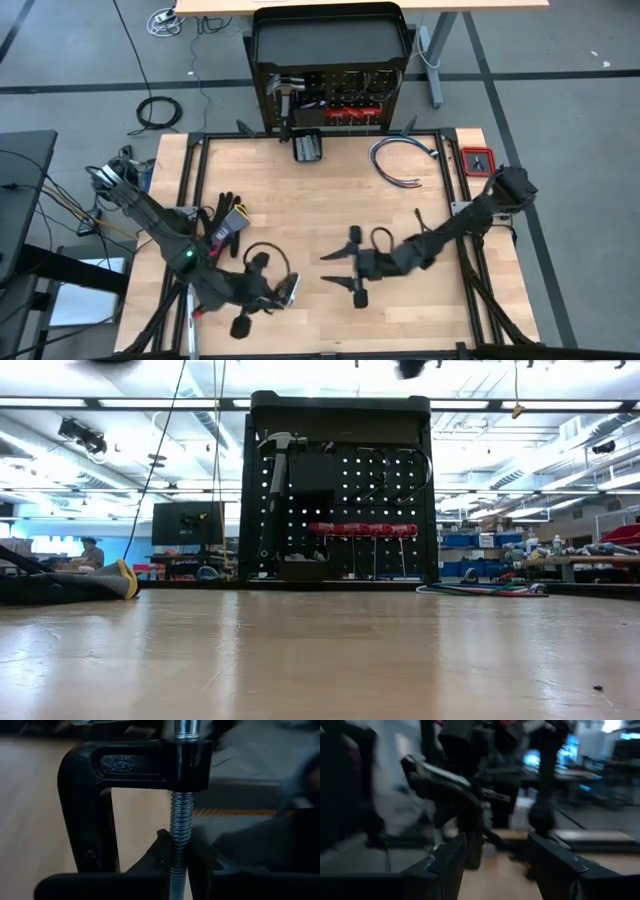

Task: Hang tools onto peg board
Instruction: Put the black clamp on the on the peg board

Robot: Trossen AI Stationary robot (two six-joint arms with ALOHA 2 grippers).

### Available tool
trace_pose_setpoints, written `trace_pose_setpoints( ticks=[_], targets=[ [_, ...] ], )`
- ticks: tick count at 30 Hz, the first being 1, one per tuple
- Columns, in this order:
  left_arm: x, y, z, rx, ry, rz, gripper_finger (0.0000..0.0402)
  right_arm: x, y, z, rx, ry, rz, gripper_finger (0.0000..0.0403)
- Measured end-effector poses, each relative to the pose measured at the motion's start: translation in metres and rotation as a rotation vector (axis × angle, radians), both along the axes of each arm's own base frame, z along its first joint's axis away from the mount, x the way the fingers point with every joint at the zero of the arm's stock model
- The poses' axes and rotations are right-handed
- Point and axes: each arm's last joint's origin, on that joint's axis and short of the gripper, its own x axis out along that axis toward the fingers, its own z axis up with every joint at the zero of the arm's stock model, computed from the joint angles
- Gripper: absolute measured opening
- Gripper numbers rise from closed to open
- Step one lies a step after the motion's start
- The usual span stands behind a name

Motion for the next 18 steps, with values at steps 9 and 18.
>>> trace_pose_setpoints(
  ticks=[9,18],
  targets=[
    [0.018,0.012,-0.004,-0.131,-0.276,-0.255,0.0037,0.052,-0.010,-0.013,0.095,-0.101,0.252,0.0220],
    [0.019,0.019,-0.013,-0.176,-0.326,-0.263,0.0037,0.063,0.003,0.010,0.110,-0.149,0.477,0.0214]
  ],
)
